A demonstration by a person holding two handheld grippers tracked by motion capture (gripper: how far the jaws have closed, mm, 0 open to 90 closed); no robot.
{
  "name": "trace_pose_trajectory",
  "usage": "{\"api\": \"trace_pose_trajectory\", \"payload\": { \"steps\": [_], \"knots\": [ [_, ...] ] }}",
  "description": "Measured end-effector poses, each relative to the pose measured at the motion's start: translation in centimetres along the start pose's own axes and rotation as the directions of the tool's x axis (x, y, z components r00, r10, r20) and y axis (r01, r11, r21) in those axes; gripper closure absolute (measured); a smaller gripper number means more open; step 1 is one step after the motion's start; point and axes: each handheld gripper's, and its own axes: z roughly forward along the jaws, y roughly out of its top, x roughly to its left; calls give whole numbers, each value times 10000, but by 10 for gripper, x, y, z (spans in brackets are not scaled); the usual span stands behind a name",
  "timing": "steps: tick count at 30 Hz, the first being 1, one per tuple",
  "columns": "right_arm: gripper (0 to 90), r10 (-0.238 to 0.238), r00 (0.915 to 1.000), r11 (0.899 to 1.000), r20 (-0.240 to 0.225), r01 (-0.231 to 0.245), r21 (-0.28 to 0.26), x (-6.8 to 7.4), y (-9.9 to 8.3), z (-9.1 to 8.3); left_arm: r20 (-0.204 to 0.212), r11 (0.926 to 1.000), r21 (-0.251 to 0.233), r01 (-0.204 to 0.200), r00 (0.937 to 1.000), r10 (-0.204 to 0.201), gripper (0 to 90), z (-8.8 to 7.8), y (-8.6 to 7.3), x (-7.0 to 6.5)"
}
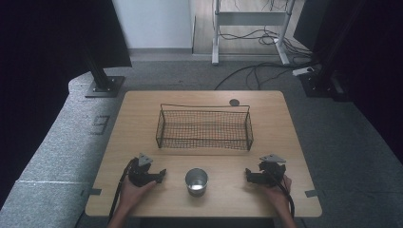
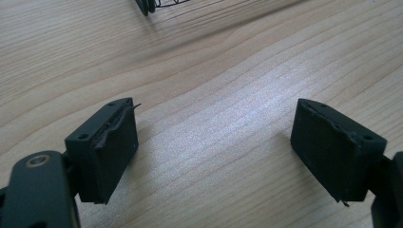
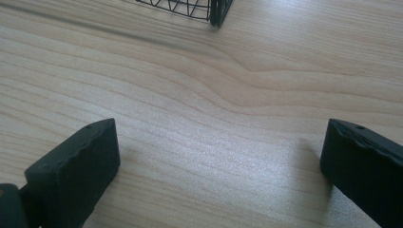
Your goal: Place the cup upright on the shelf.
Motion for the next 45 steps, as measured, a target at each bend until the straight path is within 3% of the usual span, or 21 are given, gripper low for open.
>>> {"api": "trace_pose_trajectory", "payload": {
  "steps": [13,17,25,33,45],
  "knots": [
    [64,-143,9998,9997,-139,140,-193,1,-5,-6,-91,10000,-1,75,9999,-75,159,-1,0,-1],
    [66,-163,9997,9997,-160,160,-190,1,-5,-6,-327,9991,-244,-344,9989,336,156,-4,-2,-9],
    [91,-140,9998,9996,-109,137,-261,0,-7,-9,830,9952,-959,-204,9961,284,156,-25,3,-21],
    [95,-98,9999,9996,-65,96,-272,-1,-8,-9,1953,9898,-1376,-383,9786,650,148,-44,4,-40],
    [96,-99,9999,9996,-82,96,-265,-2,-8,-10,2082,9904,-1262,-565,9746,821,144,-45,3,-49]
  ]
}}
